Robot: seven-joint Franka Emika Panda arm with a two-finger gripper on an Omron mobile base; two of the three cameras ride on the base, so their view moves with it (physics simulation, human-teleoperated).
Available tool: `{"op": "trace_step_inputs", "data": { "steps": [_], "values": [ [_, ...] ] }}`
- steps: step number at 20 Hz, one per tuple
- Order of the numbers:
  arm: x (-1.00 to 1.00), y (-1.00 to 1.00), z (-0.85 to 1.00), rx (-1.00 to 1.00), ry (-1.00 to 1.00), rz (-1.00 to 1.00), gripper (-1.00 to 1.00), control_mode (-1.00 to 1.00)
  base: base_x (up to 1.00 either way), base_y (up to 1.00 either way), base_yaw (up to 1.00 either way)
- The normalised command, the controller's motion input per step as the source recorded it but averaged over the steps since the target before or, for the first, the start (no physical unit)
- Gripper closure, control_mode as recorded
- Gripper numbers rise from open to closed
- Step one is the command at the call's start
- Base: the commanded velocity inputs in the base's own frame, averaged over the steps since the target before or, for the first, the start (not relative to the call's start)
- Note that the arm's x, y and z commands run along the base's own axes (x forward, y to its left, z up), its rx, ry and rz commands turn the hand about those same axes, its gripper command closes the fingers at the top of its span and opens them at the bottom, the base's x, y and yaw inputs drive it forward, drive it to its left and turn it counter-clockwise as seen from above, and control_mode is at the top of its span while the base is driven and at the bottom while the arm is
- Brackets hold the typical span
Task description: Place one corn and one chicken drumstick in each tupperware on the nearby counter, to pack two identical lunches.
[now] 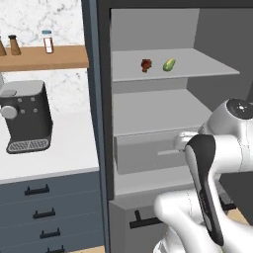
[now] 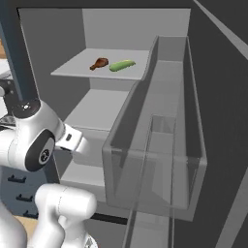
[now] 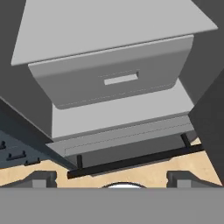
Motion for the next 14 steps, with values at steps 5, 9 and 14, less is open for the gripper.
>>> {"op": "trace_step_inputs", "data": {
  "steps": [5,9,14],
  "values": [
    [0.39,-0.22,0.12,0.04,-0.18,0.00,-1.00,-1.00,0.00,0.00,0.00],
    [0.58,-0.07,0.64,0.06,-0.11,0.00,-1.00,-1.00,0.00,0.00,0.00],
    [0.50,0.00,0.96,0.05,0.00,-0.06,-1.00,-1.00,0.00,0.00,0.00]
  ]
}}
